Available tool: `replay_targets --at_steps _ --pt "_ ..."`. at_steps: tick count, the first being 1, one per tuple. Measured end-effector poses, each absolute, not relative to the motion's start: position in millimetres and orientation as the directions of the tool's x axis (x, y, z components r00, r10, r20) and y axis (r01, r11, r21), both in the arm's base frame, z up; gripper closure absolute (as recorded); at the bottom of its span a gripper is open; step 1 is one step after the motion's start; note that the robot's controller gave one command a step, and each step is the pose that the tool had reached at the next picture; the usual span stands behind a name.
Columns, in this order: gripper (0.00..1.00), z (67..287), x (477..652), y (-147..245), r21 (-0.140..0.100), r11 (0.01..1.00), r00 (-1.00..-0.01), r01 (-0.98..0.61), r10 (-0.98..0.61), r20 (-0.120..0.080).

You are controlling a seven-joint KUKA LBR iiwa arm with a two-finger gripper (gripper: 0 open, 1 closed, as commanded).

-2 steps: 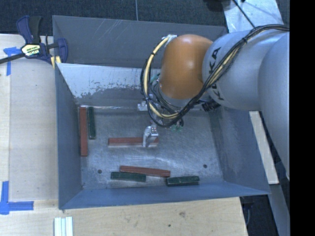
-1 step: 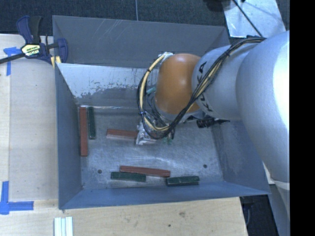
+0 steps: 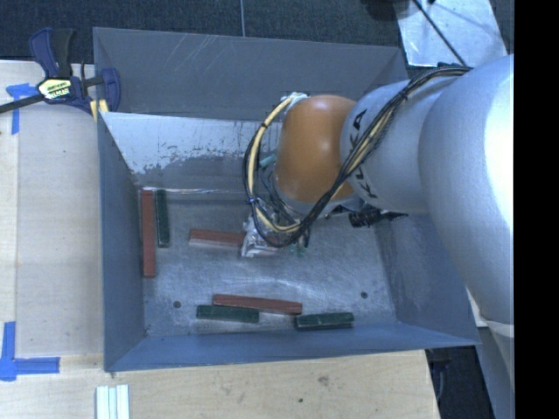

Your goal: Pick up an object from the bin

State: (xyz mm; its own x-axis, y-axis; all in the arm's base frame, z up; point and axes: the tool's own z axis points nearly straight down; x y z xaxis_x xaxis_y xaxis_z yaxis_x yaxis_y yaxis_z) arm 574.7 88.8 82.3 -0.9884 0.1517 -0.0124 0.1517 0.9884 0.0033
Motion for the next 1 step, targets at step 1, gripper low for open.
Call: replay_targets --at_steps 1 --pt "1.0 232.4 590.0 79.5 0.001 0.986 -0.986 0.167 0.167 -0.004"
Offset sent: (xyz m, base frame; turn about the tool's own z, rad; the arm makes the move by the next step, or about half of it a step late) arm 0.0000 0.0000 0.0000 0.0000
